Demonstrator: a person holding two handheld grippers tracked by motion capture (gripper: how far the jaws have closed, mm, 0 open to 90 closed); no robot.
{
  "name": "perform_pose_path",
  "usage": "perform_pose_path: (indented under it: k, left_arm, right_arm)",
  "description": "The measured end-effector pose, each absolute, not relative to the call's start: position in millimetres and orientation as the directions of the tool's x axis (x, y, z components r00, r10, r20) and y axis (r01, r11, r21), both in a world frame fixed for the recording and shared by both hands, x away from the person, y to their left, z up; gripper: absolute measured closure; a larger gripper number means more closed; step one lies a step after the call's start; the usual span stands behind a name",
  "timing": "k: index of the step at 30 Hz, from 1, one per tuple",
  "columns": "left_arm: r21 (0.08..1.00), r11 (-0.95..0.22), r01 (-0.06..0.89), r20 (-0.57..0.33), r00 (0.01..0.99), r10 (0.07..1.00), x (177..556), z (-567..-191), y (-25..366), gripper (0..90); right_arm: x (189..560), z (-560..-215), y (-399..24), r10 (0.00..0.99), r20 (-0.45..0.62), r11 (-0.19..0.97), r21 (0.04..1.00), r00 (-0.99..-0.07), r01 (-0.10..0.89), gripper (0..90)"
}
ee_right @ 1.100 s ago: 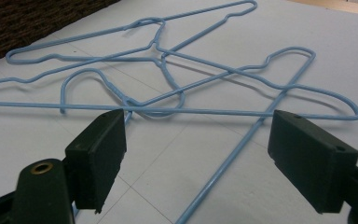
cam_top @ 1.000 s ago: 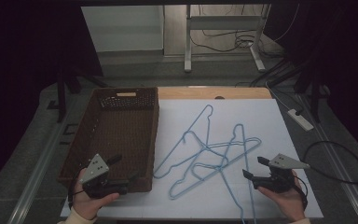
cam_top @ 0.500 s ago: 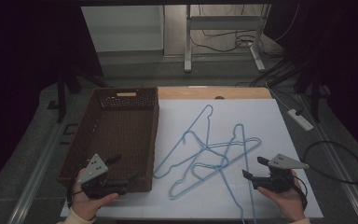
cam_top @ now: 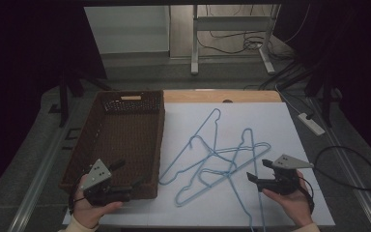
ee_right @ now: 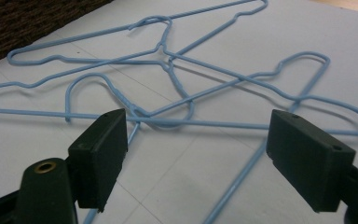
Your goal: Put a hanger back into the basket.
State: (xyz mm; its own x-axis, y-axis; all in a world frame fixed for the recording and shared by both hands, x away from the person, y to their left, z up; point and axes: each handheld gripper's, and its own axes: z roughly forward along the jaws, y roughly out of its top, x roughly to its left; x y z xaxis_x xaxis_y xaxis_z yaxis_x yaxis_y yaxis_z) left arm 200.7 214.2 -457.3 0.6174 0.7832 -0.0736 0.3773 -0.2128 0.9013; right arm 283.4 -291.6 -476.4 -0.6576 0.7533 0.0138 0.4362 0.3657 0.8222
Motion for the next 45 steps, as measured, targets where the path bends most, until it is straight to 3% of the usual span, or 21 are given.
perform_pose_path:
  k: [21, 36, 45]
  left_arm:
    - [0.896, -0.215, 0.389, -0.084, 0.623, 0.778, 202.4, -457.2, 212.6, 17.6]
    - [0.895, -0.216, 0.39, -0.084, 0.624, 0.777, 202.3, -457.2, 212.6, 17.7]
    - [0.893, -0.214, 0.397, -0.09, 0.622, 0.778, 203.6, -458.0, 212.7, 17.7]
  right_arm:
    - [347.3, -441.2, -233.0, 0.693, -0.004, 0.501, 0.722, -0.721, 0.477, 26.8]
    - [394.8, -459.2, -186.5, 0.683, 0.027, 0.544, 0.648, -0.73, 0.533, 29.9]
    - [410.4, -473.6, -158.0, 0.658, 0.033, 0.589, 0.6, -0.753, 0.541, 37.2]
